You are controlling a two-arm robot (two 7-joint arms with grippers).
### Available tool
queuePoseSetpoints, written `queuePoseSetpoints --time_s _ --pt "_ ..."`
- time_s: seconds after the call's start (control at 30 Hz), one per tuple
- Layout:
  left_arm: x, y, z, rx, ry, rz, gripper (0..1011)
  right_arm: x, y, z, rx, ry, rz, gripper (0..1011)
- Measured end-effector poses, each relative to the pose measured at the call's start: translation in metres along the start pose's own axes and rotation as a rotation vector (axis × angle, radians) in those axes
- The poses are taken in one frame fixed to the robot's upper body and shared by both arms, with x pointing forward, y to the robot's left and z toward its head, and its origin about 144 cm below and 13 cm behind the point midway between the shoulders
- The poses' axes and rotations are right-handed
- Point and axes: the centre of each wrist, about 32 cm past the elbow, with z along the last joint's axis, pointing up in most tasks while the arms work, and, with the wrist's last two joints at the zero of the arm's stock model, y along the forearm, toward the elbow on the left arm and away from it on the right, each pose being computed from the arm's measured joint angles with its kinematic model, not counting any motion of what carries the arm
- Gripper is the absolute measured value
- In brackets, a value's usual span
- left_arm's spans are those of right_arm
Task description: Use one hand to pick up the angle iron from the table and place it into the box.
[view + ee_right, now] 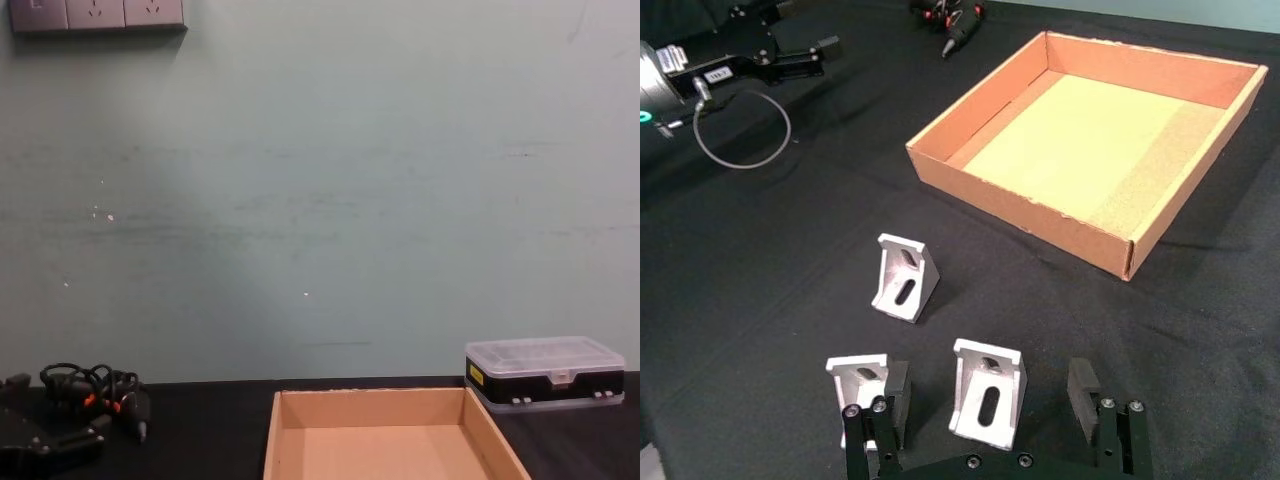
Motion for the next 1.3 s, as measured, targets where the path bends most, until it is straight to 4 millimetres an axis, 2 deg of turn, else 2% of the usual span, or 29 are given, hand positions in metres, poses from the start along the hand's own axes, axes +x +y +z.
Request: queuePoseSetpoints --time_s 0.57,1.13,1.3 --pt "0.000 0.000 0.000 0.000 0.000 0.000 1000 -0.003 0.020 -0.003 -0.013 -0.013 -0.002 1003" --pt "0.000 0.000 0.000 0.000 0.000 0.000 1000 -0.007 0.028 -0.007 -0.028 -0.045 -0.011 1003" --pt "0.000 0.000 0.000 0.000 0.000 0.000 1000 -0.009 0.028 -0.008 -0.029 -0.054 -0.018 917"
